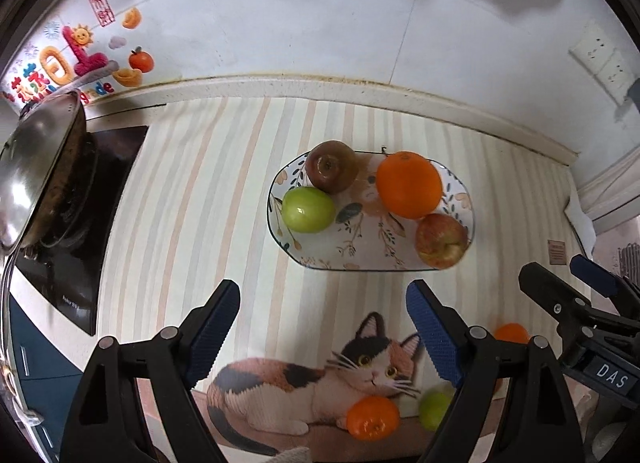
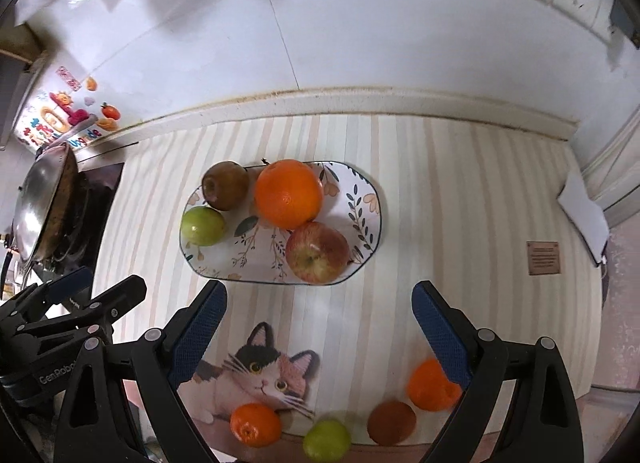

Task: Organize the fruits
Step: 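Move both open tools back toward the fruits by the cat mat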

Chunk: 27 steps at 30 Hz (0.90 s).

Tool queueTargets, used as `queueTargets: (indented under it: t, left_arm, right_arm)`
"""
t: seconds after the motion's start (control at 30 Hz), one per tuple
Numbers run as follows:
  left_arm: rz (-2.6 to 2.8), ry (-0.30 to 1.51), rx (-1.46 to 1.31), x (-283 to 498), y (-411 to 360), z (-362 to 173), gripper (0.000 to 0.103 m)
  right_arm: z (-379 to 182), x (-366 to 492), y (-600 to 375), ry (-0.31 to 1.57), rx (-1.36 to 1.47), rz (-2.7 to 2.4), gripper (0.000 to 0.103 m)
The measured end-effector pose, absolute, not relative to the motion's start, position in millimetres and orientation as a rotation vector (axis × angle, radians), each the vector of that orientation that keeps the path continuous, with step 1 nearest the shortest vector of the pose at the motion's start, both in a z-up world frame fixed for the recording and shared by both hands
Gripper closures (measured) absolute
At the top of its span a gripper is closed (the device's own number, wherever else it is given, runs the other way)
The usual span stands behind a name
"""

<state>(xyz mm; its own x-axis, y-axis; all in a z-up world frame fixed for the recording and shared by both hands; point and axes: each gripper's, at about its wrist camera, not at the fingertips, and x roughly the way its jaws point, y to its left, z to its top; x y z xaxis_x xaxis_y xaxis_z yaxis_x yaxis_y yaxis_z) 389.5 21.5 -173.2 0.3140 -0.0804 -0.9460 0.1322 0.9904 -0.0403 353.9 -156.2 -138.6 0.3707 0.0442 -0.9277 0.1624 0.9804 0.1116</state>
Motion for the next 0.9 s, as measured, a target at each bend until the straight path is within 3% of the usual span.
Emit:
queueTargets:
  t: [0.53, 0.9]
  left_arm:
    - [-0.145, 1.117, 0.048, 318.6, 20.3, -117.1, 0.018]
    - [-0.143, 1.173, 0.057, 301.8, 18.4, -132.3, 0.018]
  right_arm:
    - [-63.2, 283.4, -143.4, 1.042, 0.153, -0.045, 0.007]
    - [-79.1, 264.9, -153.0, 1.111, 0.265, -0.005, 0.007]
